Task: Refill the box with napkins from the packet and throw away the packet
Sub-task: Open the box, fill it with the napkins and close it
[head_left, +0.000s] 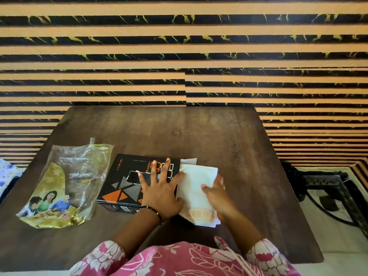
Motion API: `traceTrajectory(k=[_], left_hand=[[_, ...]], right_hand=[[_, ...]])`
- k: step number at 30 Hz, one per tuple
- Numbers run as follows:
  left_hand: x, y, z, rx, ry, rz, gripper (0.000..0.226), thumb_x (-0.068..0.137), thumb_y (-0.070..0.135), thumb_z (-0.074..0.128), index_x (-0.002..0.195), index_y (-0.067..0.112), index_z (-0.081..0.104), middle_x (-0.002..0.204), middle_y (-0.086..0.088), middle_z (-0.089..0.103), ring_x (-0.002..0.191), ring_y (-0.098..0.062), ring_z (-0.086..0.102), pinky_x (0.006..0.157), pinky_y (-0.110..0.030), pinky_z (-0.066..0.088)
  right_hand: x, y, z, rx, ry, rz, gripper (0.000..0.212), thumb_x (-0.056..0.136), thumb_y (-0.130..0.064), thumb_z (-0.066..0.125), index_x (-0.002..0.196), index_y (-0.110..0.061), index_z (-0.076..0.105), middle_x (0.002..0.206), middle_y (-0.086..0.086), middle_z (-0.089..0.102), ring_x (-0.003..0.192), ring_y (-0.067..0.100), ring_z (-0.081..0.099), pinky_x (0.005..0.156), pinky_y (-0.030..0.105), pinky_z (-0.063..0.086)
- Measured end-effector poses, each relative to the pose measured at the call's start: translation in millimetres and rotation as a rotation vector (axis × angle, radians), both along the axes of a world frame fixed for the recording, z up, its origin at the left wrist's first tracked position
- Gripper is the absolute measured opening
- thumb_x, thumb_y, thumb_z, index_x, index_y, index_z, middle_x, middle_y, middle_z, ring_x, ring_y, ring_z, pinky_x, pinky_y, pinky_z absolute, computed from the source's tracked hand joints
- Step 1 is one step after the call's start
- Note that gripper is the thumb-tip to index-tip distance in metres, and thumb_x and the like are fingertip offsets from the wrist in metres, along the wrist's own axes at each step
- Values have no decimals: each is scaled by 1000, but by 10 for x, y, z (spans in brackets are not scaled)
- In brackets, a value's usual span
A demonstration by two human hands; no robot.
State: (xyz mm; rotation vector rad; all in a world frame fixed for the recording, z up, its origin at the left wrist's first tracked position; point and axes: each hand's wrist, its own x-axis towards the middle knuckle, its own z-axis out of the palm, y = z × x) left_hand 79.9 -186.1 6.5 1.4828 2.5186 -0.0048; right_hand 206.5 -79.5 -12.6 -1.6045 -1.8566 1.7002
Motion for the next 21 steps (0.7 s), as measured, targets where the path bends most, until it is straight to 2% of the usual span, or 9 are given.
traceTrajectory(k=[3, 8, 11, 13, 16, 19, 21], left_hand=[[8, 18, -15, 30, 12, 10, 65, 78, 50, 42, 136, 48, 14, 156, 0, -13, 140, -38, -20, 104, -70, -7], [12, -37, -29, 42, 21, 9, 66, 76, 51, 38, 137, 48, 12, 157, 0, -12, 140, -37, -20, 105, -68, -8], [15, -47, -35, 43, 28, 8, 67, 75, 52, 35, 137, 48, 11, 157, 0, -12, 140, -37, -20, 105, -68, -9], [23, -46, -35, 40, 33, 5, 67, 75, 51, 36, 137, 48, 11, 157, -1, -12, 140, -37, -20, 105, -68, -9], [19, -31, -34, 39, 38, 4, 67, 75, 50, 39, 137, 48, 14, 157, -1, -12, 140, -37, -19, 105, -68, -7], [15, -5, -36, 41, 36, 4, 66, 74, 51, 37, 137, 47, 17, 157, -2, -10, 140, -38, -17, 106, -69, -6], [9, -11, -45, 33, 44, 1, 66, 74, 52, 36, 137, 47, 15, 157, -2, -11, 140, -38, -18, 106, -69, -7]], right_hand=[[-111, -102, 13, 62, -12, 52, 60, 90, -17, 48, 140, -15, 16, 138, 8, 31, 121, 26, 41, 94, 37, 41], [114, 57, -141, -58, 48, -151, 36, 90, -16, 47, 125, -15, 38, 121, 7, 51, 101, 22, 56, 88, 45, 52], [182, 65, -205, -65, -4, -167, 27, 92, -18, 44, 119, -14, 45, 113, 5, 58, 94, 19, 60, 76, 36, 54], [122, 31, -201, -13, -62, -166, 26, 94, -17, 41, 119, -16, 46, 110, 4, 59, 92, 19, 61, 77, 38, 55], [-55, -54, -156, 41, -99, -135, 28, 93, -14, 37, 121, -16, 43, 114, 6, 58, 99, 23, 59, 87, 44, 53], [-187, -134, -108, 43, -96, -49, 35, 95, -16, 38, 129, -16, 35, 115, 4, 55, 97, 19, 56, 81, 34, 52], [-154, -121, -96, 60, -91, -32, 35, 93, -16, 44, 128, -14, 40, 118, 5, 58, 99, 20, 57, 81, 33, 52]])
